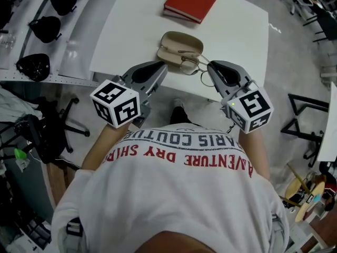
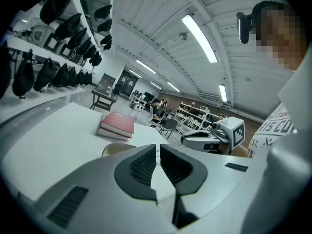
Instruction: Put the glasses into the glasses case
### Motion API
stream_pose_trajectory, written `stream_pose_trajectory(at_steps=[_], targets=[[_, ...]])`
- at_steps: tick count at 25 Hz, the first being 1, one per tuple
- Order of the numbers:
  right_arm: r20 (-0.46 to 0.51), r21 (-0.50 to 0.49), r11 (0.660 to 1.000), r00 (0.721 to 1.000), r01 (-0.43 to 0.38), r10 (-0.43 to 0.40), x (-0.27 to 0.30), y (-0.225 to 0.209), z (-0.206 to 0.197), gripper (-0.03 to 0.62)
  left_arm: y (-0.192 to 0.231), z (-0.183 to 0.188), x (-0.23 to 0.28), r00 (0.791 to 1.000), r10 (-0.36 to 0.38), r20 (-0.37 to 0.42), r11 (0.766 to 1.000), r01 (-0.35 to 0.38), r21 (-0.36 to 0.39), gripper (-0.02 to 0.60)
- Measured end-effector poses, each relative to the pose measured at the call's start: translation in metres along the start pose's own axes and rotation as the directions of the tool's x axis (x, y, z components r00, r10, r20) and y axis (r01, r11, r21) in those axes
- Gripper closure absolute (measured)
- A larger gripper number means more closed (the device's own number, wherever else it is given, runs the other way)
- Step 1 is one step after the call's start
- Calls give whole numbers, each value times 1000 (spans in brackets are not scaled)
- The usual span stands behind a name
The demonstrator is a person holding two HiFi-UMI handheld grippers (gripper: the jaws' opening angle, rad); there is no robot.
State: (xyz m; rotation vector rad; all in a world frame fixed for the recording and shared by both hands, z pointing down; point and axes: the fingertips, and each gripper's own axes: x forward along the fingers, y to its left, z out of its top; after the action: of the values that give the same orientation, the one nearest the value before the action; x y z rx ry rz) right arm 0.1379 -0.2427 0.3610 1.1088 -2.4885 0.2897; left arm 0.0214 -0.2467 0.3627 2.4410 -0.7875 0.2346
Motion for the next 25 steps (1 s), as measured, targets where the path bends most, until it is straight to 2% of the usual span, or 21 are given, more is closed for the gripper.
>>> stream_pose_trajectory(at_steps=[7, 17, 25], targets=[[-41, -42, 998, 998, -54, 53, 31, -12, 2, 557, 24, 4, 8, 999, 44, 8, 998, -44, -37, 535], [-4, -72, 990, 993, -118, 118, 59, -13, 36, 557, 55, 9, 6, 995, 92, 26, 993, -90, -79, 535], [-6, -84, 984, 988, -157, 157, 90, -15, 46, 557, 72, 15, 5, 991, 129, 35, 987, -125, -97, 535]])
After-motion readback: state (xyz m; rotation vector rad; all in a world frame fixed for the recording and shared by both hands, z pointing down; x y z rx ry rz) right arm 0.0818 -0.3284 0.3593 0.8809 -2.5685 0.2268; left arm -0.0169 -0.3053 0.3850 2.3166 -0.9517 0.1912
